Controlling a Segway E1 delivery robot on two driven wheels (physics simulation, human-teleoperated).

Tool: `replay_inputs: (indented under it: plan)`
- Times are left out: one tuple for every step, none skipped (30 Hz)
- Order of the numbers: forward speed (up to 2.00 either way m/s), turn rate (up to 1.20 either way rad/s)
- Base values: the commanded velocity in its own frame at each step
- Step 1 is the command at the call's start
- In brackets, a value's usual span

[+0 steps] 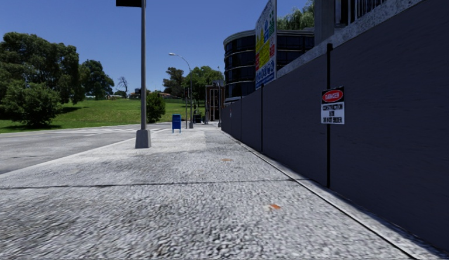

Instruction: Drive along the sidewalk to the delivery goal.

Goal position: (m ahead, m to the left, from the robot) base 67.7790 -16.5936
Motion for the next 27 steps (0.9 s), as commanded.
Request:
replay_inputs:
  plan:
    - [2.0,0.0]
    - [2.0,0.0]
    - [2.0,0.0]
    - [2.0,0.0]
    - [2.0,0.0]
    - [2.0,0.0]
    - [2.0,0.0]
    - [2.0,0.0]
    - [2.0,0.0]
    - [2.0,0.0]
    - [2.0,0.0]
    - [2.0,0.0]
    - [2.0,0.0]
    - [2.0,0.0]
    - [2.0,0.0]
    - [2.0,0.0]
    - [2.0,0.0]
    - [2.0,0.0]
    - [2.0,0.0]
    - [2.0,0.0]
    - [2.0,0.0]
    - [2.0,0.0]
    - [2.0,0.15]
    - [2.0,0.9]
    - [2.0,1.09]
    - [2.0,1.14]
    - [2.0,1.14]
